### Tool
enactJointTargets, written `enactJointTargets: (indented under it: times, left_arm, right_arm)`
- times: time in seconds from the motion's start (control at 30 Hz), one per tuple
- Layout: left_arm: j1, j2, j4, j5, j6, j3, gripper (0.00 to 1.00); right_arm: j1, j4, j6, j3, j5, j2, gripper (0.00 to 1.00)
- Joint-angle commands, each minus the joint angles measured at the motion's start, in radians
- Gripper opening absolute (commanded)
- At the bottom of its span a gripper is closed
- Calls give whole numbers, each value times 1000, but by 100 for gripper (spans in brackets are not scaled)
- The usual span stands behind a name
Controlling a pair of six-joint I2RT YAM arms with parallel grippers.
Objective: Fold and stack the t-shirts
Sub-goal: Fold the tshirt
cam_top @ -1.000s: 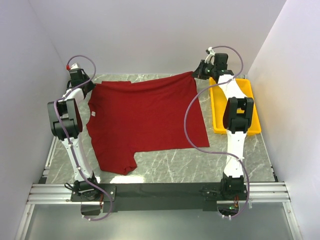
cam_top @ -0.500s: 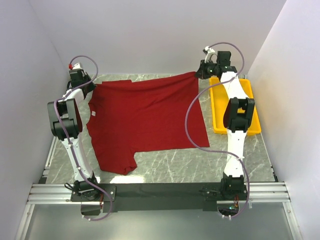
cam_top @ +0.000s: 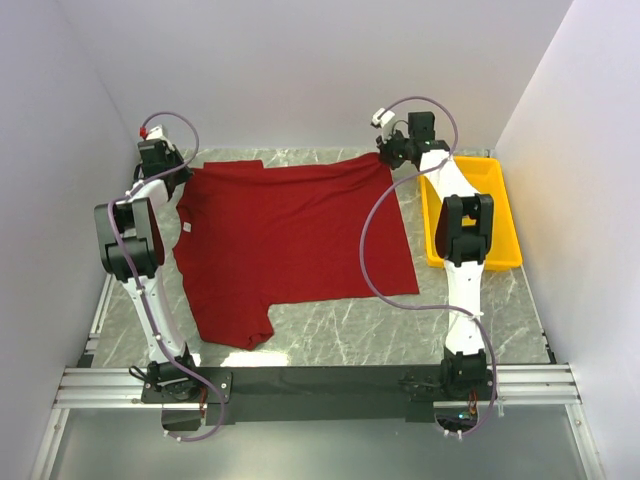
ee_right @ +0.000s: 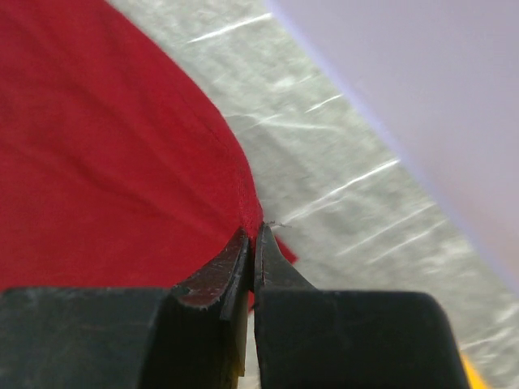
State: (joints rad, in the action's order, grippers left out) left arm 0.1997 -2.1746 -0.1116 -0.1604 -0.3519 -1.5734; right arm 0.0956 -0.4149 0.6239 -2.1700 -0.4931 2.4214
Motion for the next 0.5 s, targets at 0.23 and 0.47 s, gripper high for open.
enactJointTargets:
  times: [0.23,0.47]
  left_arm:
    - [4,105,-108,-16,111,32,1]
    - [4,121,-114,-16,128,53,1]
  right_arm:
    - [-37,252,184,87,-15,-38,0]
    - [-31,349,205,96,-24,-15,0]
